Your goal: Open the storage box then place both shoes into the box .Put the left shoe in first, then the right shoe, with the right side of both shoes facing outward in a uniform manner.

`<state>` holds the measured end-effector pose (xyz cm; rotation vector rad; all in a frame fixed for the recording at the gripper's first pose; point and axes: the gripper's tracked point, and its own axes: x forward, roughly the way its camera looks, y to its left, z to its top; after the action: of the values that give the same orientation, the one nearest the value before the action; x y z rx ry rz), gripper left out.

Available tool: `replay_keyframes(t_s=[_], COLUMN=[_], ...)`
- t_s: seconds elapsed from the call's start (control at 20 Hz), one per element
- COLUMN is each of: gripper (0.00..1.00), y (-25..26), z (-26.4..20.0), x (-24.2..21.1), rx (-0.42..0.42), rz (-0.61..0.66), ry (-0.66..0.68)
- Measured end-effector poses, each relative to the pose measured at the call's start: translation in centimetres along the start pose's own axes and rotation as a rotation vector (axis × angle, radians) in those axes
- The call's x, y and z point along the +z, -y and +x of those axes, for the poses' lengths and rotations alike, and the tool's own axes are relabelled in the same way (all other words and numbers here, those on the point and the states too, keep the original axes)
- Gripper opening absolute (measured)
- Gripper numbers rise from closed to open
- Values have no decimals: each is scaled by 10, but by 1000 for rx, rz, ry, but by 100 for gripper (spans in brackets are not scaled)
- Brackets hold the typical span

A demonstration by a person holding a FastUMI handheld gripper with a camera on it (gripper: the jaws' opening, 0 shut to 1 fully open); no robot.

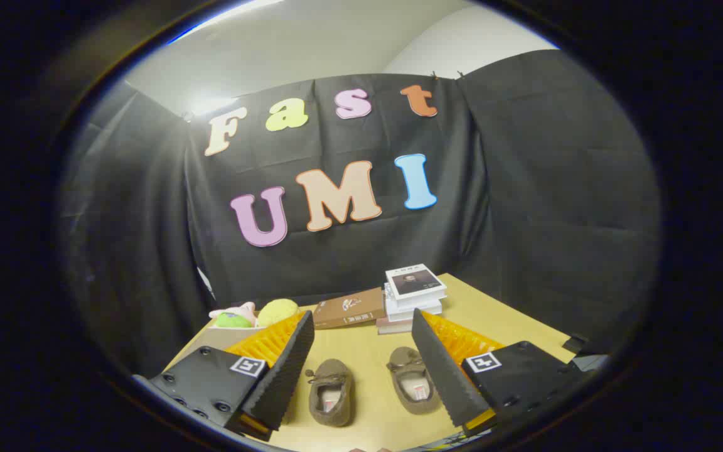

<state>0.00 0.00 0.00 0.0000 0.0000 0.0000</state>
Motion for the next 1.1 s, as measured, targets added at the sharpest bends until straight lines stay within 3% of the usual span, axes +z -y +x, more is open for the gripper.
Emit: replay_keyframes(t_s=[0.8,1.1], gripper=[99,100], y=[4,-19], z=[32,42], x=[-37,-75], rx=[187,251], rz=[-5,211], ry=[-135,-282])
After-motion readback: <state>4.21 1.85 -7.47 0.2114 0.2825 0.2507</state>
